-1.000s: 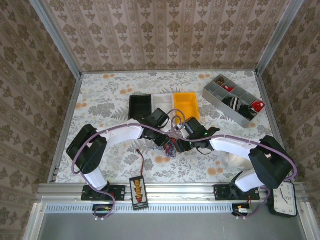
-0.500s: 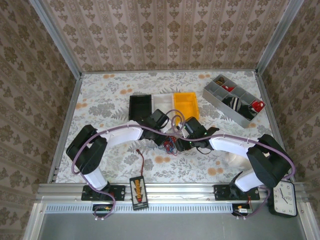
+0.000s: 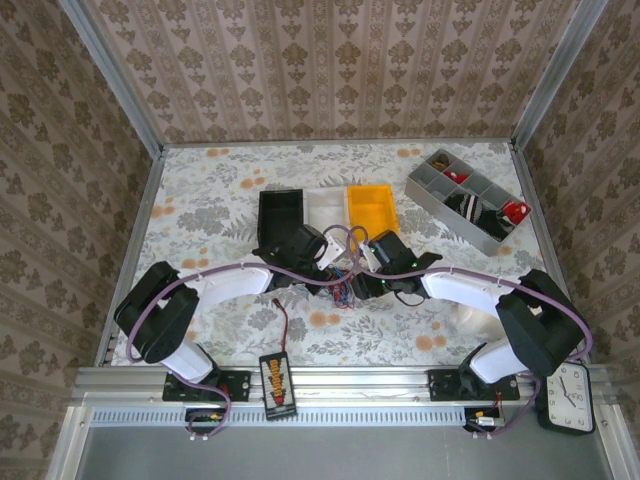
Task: Untangle the cables
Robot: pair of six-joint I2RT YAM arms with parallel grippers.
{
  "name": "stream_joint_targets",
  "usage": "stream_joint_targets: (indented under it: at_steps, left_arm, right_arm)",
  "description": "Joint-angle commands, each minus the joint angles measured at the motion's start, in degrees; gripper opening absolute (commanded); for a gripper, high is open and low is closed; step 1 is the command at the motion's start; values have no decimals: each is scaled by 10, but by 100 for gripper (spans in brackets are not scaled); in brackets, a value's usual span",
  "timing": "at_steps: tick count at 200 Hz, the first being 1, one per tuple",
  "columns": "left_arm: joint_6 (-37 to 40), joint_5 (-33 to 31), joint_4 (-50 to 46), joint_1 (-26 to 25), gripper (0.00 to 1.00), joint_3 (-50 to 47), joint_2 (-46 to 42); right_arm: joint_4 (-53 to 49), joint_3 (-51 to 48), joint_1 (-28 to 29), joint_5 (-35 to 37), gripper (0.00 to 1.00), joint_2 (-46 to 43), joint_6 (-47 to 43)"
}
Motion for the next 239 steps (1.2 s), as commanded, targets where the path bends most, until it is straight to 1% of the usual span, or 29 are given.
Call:
stream_joint_targets:
  at_steps: [1, 27, 30, 38, 65, 88, 119, 128, 158, 202, 239]
  left_arm:
    - [6, 7, 17, 5, 0, -10, -19]
    - [-13, 8, 23, 16, 0, -15, -20]
    - [-15, 8, 24, 17, 0, -15, -20]
    - [-22, 10, 27, 20, 0, -17, -20]
    - [-34, 13, 35, 28, 0, -22, -18]
    - [-35, 14, 32, 28, 0, -18, -15]
    - [-35, 13, 28, 29, 0, -14, -10]
    - [-35, 13, 28, 30, 0, -12, -8]
    - [-34, 11, 24, 30, 0, -8, -6]
    - [-32, 13, 30, 30, 0, -11, -5]
    - [-35, 10, 33, 30, 0, -14, -2]
  right_arm:
    - [16, -7, -14, -43, 50, -26, 9]
    - [10, -12, -17, -74, 51, -35, 2]
    - [8, -12, -17, -78, 51, -51, 2]
    - [6, -13, -17, -88, 51, -59, 0]
    - [-8, -10, -7, -115, 50, -70, -13]
    - [-10, -10, -1, -150, 47, -62, -15]
    - [-10, -10, 0, -196, 46, -42, -23]
    - [-9, -8, -1, -202, 45, -17, -22]
    - [-6, 4, -5, -215, 43, 17, -23]
    - [12, 11, -17, -182, 48, 27, -21]
    - [32, 16, -28, -186, 51, 31, -18]
